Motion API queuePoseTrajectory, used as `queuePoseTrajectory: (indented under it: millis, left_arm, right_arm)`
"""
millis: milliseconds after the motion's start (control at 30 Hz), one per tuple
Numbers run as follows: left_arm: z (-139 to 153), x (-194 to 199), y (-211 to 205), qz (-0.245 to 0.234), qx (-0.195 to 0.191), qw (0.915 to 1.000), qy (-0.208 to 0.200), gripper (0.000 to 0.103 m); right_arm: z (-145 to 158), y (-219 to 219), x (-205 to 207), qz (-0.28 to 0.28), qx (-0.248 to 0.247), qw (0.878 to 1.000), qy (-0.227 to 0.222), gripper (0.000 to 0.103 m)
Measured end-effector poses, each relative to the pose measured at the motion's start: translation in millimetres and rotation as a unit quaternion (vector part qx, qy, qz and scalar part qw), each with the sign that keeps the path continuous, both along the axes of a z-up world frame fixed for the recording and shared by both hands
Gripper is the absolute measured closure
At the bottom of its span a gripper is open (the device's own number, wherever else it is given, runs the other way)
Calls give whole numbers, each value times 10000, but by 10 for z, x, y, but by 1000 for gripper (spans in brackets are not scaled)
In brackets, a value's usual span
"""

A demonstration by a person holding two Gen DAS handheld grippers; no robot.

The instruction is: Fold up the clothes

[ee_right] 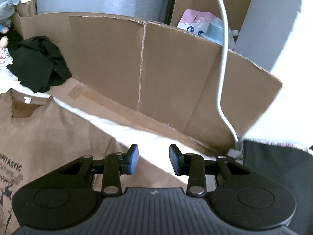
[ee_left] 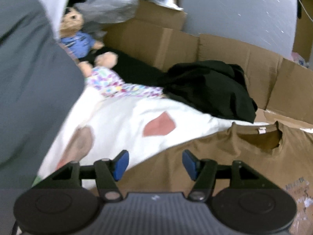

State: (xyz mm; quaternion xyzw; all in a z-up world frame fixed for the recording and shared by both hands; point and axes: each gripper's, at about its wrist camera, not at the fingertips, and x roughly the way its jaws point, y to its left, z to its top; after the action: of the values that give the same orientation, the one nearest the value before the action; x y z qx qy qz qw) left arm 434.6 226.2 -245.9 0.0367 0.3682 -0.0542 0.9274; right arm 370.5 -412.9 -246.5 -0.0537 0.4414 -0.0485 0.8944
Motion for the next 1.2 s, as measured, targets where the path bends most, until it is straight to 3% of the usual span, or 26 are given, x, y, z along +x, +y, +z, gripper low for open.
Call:
queuePoseTrajectory:
  millis: [333,467,600,933,1000,1067,1200]
  left_arm:
    - [416,-801,341,243,-44,9996,126,34]
    - [545,-1129,498,229,-161,9995,-132,31]
    - [505,-1390,716,505,-611,9968,-31,29]
    - [168,-1533,1002,823,-681,9935,391,29]
    - [88,-1564,1012,869,-689,9928,454,29]
    - [-13,-1607,1004,872,-697,9923,534,29]
    - [-134,-1656,942,759,-525,9935,669,29]
  right_arm:
    - [-120,149,-879,-73,87,9996,275,61]
    - [-192,150,-1091,-228,168,9992,292,61]
    - [-326,98,-1191,-714,530,9956,311,61]
    - [-684,-6,-1260,-1341,655,9864,686,61]
    - [-766,-30,-1297,-1343,674,9856,770,65]
    - [-801,-60,-1319,-1350,736,9848,811,85]
    - [-862,-139,-1364,-1350,841,9831,904,96]
